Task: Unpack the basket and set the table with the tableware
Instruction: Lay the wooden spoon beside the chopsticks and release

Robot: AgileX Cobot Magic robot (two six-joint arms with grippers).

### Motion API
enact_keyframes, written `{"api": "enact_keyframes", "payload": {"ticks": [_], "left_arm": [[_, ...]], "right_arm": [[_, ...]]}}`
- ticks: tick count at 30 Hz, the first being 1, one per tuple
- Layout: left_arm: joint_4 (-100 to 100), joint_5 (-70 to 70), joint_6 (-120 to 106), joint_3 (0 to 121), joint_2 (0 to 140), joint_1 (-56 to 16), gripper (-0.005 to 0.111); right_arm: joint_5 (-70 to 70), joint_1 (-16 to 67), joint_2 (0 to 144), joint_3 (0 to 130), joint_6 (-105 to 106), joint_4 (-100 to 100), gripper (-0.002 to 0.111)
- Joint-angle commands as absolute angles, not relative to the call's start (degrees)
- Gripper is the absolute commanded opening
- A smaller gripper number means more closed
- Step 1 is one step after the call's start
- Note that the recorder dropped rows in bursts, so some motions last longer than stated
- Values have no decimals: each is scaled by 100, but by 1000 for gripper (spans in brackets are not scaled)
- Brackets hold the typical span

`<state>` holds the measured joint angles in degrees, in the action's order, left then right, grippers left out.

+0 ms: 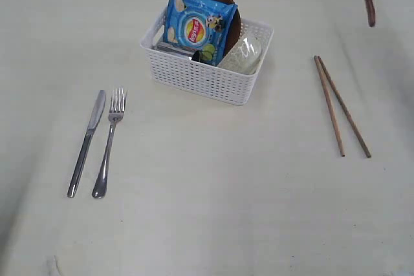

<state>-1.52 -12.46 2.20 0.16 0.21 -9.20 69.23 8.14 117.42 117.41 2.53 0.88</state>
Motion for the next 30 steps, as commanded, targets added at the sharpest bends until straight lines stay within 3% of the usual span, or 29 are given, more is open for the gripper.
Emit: {"api": "enact_keyframes", "payload": {"ticks": [1,12,14,19,21,30], "left_arm": [[-185,-1210,218,0,0,-926,0],[-185,-1210,218,0,0,-926,0],[-185,-1210,218,0,0,-926,0],[-185,-1210,218,0,0,-926,0],[-185,-1210,218,0,0,-926,0],[-185,-1210,218,0,0,-926,0]], "right_arm": [[6791,205,11931,10745,40,0,0],[4661,10,11957,8093,0,-157,1],[4556,10,11957,7945,0,-242,7],[4568,10,11947,7895,0,-514,38],[4631,10,11927,7931,0,-597,45],[5098,19,11169,8476,705,-1861,46]]}}
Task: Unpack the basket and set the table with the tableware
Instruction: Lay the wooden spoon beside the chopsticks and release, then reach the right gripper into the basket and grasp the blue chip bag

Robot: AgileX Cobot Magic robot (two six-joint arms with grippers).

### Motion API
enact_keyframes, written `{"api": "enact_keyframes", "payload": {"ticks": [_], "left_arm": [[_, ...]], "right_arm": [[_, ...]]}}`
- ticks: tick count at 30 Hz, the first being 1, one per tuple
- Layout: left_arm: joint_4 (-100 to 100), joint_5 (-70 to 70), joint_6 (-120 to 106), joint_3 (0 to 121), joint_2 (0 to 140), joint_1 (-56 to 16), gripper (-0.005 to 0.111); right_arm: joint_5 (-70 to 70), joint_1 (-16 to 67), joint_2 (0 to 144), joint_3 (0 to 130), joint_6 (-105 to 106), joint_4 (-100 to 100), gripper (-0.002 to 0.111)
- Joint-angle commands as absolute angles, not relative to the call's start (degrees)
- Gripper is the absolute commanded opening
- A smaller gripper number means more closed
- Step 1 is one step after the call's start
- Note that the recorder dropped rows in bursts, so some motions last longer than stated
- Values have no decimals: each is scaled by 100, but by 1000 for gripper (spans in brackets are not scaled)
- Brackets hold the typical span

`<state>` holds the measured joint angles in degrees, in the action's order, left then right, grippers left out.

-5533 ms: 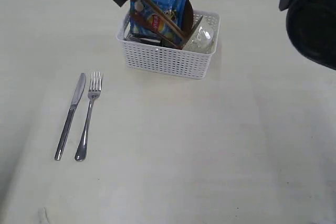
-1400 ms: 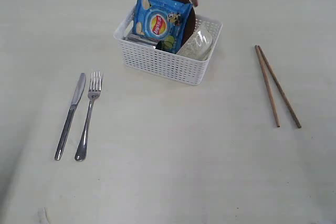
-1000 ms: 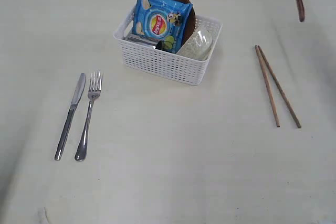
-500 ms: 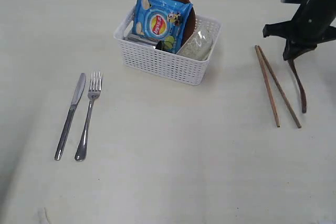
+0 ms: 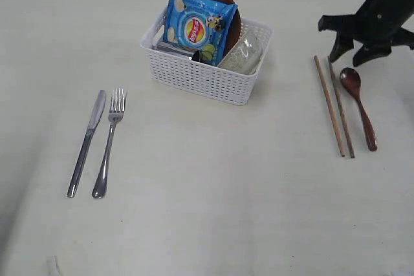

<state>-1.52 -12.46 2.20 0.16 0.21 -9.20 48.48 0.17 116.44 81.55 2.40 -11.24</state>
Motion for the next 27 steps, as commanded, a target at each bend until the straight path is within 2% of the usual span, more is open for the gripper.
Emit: {"api": "enact_keyframes", "payload": {"ticks": [1,7,18,27], "left_arm": [[-185,-1210,218,0,0,-926,0],[-185,-1210,218,0,0,-926,0],[-185,-1210,218,0,0,-926,0],[-185,-1210,218,0,0,-926,0]], "right_arm": [[5173,22,11056,8556,795,-2086,46],[5845,495,10635,9213,992,-2537,37],[5796,2179,10859,10133,981,-2081,43],[5796,2830,11844,10812,522,-2081,43]]}}
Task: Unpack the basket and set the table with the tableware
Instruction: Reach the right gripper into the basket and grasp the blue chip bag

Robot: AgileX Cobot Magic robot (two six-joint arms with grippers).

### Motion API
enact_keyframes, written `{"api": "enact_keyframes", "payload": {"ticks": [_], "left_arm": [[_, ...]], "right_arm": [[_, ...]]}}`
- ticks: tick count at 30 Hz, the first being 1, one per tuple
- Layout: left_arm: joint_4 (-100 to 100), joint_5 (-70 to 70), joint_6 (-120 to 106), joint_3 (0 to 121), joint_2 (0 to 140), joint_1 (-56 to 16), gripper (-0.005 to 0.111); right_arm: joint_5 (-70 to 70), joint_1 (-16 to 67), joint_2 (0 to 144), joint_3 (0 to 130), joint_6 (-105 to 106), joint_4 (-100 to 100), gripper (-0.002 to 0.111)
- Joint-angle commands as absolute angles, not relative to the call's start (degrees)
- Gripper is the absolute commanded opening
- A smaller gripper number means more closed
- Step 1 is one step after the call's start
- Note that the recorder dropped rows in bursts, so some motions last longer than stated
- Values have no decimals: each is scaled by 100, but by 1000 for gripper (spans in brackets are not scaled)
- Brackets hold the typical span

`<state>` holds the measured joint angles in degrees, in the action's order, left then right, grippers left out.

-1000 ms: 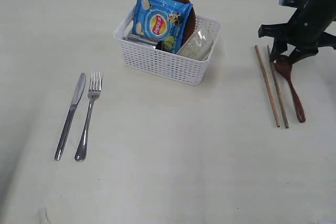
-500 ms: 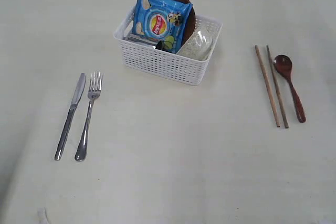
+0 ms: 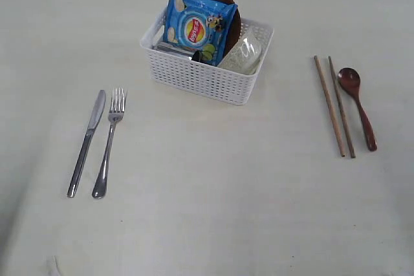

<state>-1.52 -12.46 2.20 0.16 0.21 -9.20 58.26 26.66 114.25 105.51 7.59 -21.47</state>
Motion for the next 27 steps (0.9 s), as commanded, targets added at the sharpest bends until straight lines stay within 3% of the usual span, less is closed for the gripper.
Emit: {"api": "enact_keyframes", "payload": {"ticks": [1,14,27], "left_arm": [[-185,-1210,218,0,0,-926,0],[-185,-1210,218,0,0,-926,0],[-185,-1210,218,0,0,-926,0]], "right_arm": [[5796,2832,11962,10881,498,-2081,43],[5744,2677,12498,11893,0,-516,43],[6203,2345,12633,11990,179,-436,43]]}}
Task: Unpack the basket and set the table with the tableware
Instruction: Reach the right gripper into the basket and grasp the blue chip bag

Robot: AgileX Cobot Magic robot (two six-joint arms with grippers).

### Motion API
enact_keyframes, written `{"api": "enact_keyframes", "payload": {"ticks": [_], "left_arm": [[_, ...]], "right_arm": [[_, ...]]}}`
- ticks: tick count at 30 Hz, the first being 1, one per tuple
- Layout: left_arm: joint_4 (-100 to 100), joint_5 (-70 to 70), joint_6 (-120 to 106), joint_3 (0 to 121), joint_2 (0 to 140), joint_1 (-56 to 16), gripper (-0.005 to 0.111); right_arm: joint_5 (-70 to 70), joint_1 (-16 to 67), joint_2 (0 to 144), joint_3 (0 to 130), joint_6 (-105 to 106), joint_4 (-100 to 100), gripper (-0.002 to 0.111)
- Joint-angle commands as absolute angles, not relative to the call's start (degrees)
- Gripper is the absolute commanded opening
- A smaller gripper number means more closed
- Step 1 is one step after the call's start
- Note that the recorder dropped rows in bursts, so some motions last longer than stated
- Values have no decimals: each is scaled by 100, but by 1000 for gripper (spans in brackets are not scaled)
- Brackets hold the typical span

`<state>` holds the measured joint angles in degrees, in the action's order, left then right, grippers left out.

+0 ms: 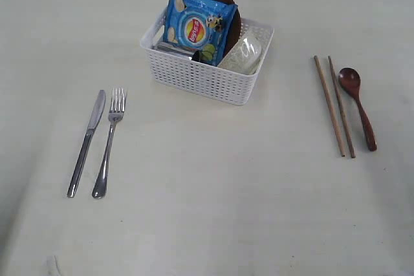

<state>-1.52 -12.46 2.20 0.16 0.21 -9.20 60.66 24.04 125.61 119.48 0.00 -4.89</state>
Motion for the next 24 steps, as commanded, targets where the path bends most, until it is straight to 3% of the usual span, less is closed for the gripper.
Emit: {"api": "enact_keyframes", "payload": {"ticks": [1,24], "left_arm": [[-185,-1210,218,0,0,-926,0],[-185,-1210,218,0,0,-926,0]], "right_arm": [[6227,2345,12678,11990,237,-436,43],[6503,2413,12945,11990,585,-1085,43]]}}
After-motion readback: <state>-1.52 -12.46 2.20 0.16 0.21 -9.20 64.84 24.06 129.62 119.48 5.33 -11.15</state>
